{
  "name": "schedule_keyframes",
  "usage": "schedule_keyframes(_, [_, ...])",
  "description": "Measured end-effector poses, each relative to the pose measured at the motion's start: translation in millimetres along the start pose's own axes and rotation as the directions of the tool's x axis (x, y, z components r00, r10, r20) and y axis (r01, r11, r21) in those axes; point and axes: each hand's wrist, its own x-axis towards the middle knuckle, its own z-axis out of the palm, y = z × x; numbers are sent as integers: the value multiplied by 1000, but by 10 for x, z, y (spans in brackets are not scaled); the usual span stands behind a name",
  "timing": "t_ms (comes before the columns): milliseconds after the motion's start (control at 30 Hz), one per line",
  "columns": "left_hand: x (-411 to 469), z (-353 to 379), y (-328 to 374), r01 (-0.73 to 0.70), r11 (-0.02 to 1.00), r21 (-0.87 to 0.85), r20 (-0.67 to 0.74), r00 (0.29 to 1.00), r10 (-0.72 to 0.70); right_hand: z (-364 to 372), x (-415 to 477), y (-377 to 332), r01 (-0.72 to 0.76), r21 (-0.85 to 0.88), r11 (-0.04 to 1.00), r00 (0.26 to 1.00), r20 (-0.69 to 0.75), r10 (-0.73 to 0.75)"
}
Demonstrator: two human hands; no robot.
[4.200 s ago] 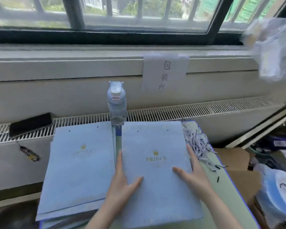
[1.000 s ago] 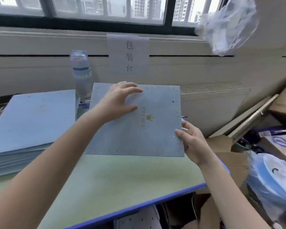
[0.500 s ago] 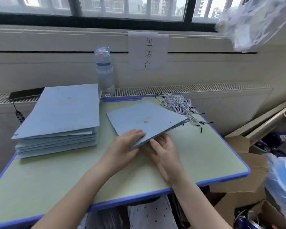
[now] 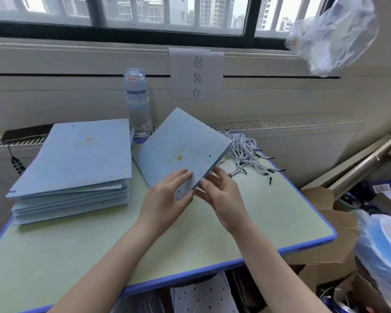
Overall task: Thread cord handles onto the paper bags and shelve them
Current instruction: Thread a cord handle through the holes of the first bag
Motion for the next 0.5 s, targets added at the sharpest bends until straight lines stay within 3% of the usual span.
schedule_keyframes(100, [132,-35,-73,-91,980,175,-81,991,107,-251,76,-92,-40,-15,999,994,-107,38])
schedule_keyframes(167, [173,-64,-162,-156,955,250,-76,981,181,-515,179,-170,-49,-273,961,978,-209,-10])
schedule_keyframes(200, [177,-71,-195,-191,945,267,-64,975,215,-661,260,-200,-56,-497,866,968,-238,-74])
schedule_keyframes(267, [176,-71,-251,-226,937,265,-47,968,247,-904,425,-236,-60,-855,515,976,-159,-149])
schedule_keyframes(333, [156,-64,-323,-239,939,248,-35,966,256,-1038,584,-217,11,-971,239,995,-14,-103])
schedule_keyframes(400, [125,-86,-412,-229,947,226,54,973,223,-1091,707,-149,86,-989,122,996,81,-47])
schedule_keyframes(500, [113,-162,-519,-167,955,246,253,962,103,-1086,790,-73,129,-986,107,991,125,-50])
